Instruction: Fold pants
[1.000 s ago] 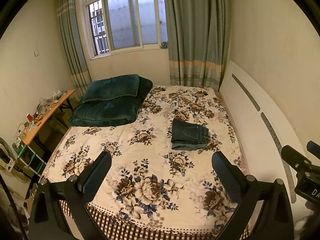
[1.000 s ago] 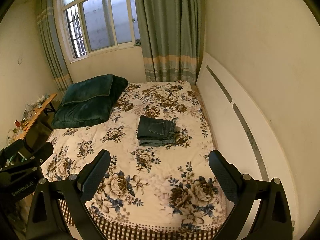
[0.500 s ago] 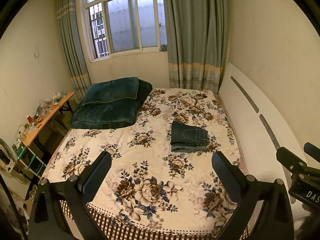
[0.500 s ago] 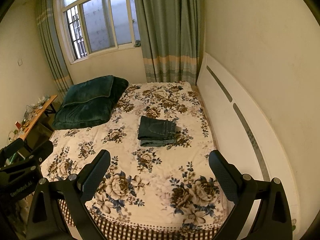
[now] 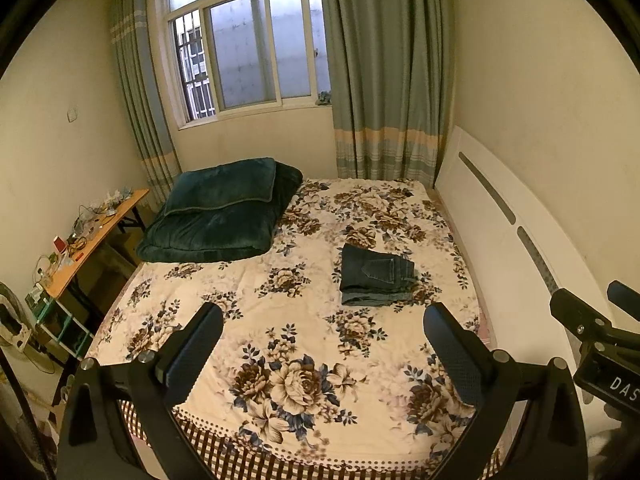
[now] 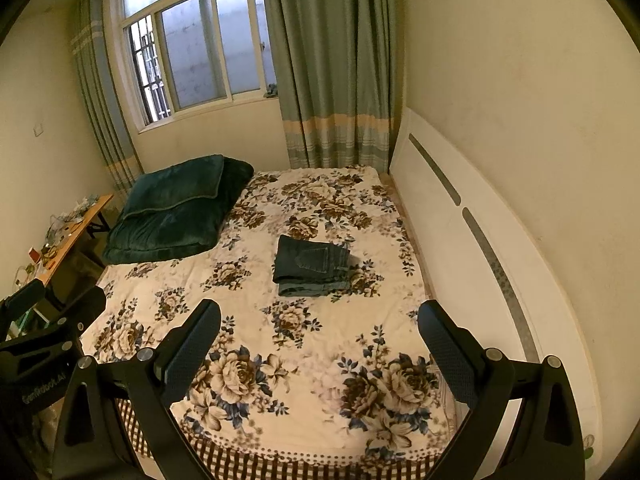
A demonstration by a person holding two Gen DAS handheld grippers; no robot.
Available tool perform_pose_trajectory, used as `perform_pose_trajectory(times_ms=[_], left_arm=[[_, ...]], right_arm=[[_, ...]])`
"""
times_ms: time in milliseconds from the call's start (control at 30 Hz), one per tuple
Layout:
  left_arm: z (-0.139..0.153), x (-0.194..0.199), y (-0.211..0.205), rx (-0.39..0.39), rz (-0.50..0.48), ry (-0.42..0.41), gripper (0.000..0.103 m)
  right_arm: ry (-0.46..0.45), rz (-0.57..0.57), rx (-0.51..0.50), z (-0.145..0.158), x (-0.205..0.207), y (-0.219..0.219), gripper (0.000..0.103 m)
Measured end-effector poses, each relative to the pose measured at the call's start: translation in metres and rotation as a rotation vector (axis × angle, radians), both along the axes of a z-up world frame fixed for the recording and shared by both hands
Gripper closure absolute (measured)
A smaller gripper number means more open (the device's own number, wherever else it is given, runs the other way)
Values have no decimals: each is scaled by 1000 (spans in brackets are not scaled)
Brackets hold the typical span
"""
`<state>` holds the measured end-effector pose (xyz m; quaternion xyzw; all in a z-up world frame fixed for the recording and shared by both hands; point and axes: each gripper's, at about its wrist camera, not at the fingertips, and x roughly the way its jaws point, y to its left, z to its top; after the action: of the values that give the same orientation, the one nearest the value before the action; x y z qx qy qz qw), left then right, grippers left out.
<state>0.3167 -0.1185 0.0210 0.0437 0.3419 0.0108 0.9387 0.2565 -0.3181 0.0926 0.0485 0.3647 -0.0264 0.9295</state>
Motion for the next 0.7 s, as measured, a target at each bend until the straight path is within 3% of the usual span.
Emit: perform_pose_trajectory(times_ms=[700], left_arm=[[-7, -7, 1, -8, 11, 17, 0]], right_arm=[[21, -24, -9, -8, -13, 6, 2]])
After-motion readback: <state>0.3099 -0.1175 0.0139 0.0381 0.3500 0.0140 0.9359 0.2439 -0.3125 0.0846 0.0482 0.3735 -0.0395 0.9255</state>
